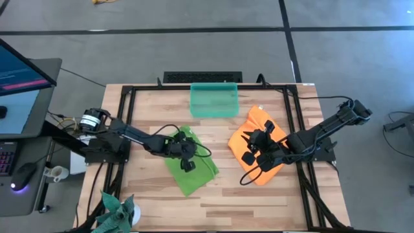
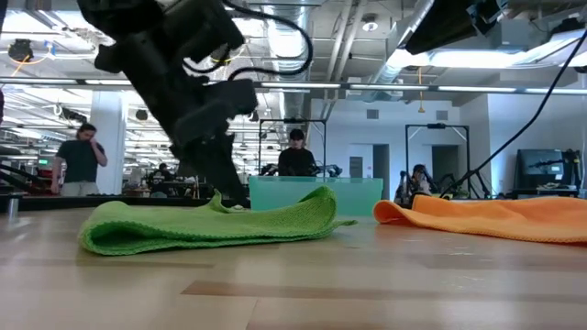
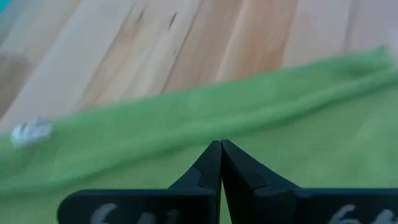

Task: Roll microfiber towels into tight, uniform cylinder then place into a basket
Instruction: Fold the green microfiber towel

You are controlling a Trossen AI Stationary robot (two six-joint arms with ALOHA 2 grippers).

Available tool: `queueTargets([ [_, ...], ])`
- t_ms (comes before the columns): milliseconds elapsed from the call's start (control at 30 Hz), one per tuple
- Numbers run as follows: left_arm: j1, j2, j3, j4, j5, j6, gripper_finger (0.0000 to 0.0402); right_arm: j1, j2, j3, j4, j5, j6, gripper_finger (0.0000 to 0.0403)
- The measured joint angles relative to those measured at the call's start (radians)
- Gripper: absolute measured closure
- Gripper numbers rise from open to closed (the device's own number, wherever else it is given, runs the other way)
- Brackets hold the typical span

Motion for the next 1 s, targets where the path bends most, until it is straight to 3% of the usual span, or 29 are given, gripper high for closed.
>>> queueTargets([
  [600, 0.045, 0.088, 0.002, 0.078, -0.025, -0.005, 0.0401, 0.000, 0.001, 0.000, 0.004, 0.000, 0.000, 0.0308],
  [1000, 0.051, 0.088, 0.002, 0.129, -0.215, -0.005, 0.0401, -0.004, 0.001, 0.000, 0.004, 0.000, 0.000, 0.0308],
])
